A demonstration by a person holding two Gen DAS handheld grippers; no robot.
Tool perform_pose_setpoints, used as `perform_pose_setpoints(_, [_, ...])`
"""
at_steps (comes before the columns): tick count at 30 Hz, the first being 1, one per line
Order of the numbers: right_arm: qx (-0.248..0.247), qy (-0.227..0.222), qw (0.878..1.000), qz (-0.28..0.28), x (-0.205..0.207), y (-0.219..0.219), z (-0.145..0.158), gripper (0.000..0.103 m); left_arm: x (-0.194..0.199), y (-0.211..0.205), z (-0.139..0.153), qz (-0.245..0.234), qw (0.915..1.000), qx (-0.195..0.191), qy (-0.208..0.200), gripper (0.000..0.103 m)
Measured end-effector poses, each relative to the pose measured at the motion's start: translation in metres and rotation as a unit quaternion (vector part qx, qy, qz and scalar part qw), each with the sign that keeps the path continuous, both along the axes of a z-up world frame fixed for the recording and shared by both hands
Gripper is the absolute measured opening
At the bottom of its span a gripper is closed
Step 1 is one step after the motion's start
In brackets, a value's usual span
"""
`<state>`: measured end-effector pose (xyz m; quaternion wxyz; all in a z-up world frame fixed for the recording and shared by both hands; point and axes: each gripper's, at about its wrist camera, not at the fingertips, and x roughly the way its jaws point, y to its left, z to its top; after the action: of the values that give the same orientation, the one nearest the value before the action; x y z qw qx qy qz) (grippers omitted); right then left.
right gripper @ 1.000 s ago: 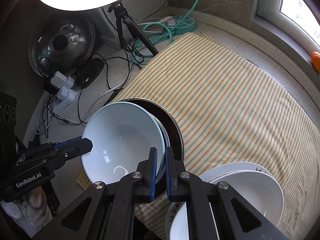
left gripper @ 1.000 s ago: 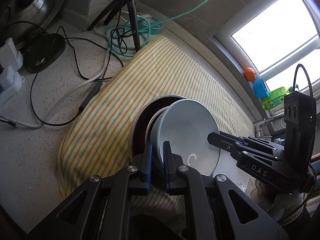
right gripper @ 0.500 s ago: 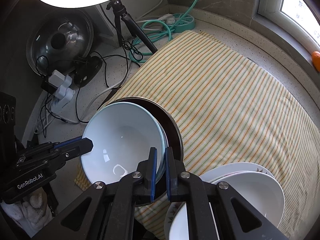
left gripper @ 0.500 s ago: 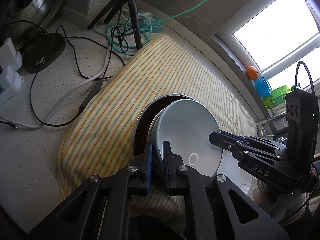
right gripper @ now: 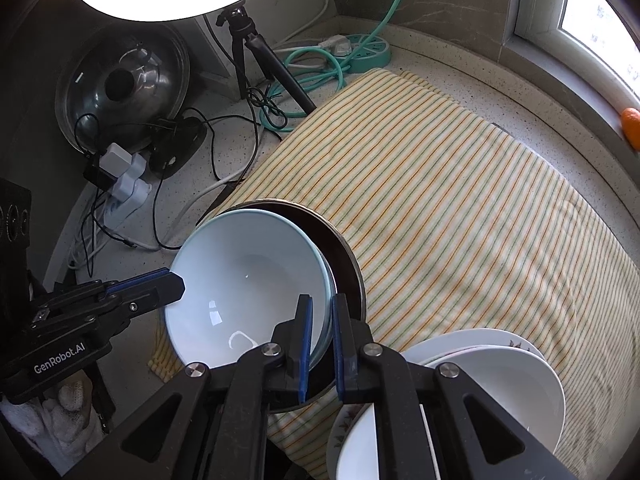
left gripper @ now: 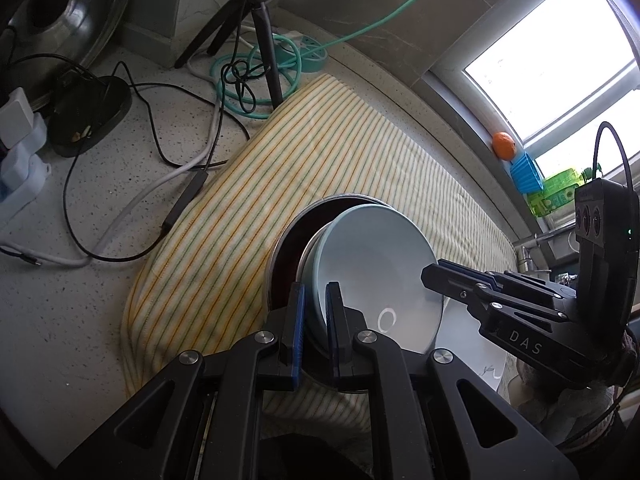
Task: Organize plates and bowls
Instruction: 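Lower the pale blue bowl into the nested steel bowls with both tools, then open both tools and regrip the rim of the nested bowl stack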
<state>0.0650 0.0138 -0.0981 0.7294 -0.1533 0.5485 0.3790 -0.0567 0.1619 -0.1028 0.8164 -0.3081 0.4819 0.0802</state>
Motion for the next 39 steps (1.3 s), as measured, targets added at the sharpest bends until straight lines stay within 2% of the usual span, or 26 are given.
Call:
perform_pose_setpoints(3, [0.007, 0.0, 1.0, -0.006, 0.002, -0.003, 0.004, 0.01, 0.0, 0.0, 0.001, 0.0, 1.0, -0.001, 0.001, 0.009])
perform_pose_setpoints(9, [0.042, 0.009, 0.999, -0.019, 0.002, -0.011, 0.015, 0.02, -0.003, 0.004, 0.01, 0.0, 1.0, 0.007, -0.007, 0.009])
perform_pose_setpoints(12, [0.062, 0.004, 0.998, -0.027, 0.001, -0.018, 0.023, 0.028, -0.007, 0.007, 0.016, 0.004, 0.9998, 0.016, -0.012, 0.022])
perform_pose_setpoints(15, [0.084, 0.008, 0.996, -0.041, 0.002, -0.028, 0.029, 0.028, -0.01, 0.011, 0.019, 0.003, 0.9995, 0.029, -0.015, 0.026])
perform_pose_setpoints(18, [0.109, 0.005, 0.992, -0.058, 0.002, -0.042, 0.033, 0.036, -0.015, 0.015, 0.02, 0.004, 0.9989, 0.043, -0.019, 0.032])
perform_pose_setpoints(21, [0.125, 0.002, 0.989, -0.079, 0.004, -0.056, 0.034, 0.044, -0.021, 0.021, 0.02, 0.015, 0.9987, 0.045, -0.019, 0.033])
perform_pose_setpoints(26, [0.145, -0.011, 0.983, -0.111, 0.007, -0.079, 0.035, 0.051, -0.028, 0.033, 0.013, 0.033, 0.9989, 0.031, -0.014, 0.033])
perform_pose_setpoints(30, [0.165, -0.022, 0.977, -0.135, 0.007, -0.095, 0.037, 0.061, -0.034, 0.036, 0.009, 0.041, 0.9985, 0.035, -0.01, 0.033])
perform_pose_setpoints(32, [0.17, -0.026, 0.975, -0.139, 0.007, -0.099, 0.038, 0.069, -0.036, 0.034, 0.008, 0.039, 0.9983, 0.042, -0.008, 0.035])
perform_pose_setpoints(33, [0.167, -0.029, 0.976, -0.139, 0.007, -0.101, 0.038, 0.073, -0.036, 0.034, 0.006, 0.038, 0.9983, 0.044, -0.006, 0.04])
perform_pose_setpoints(39, [0.131, -0.031, 0.982, -0.134, 0.006, -0.093, 0.035, 0.073, -0.034, 0.026, 0.001, 0.03, 0.9987, 0.041, -0.002, 0.043])
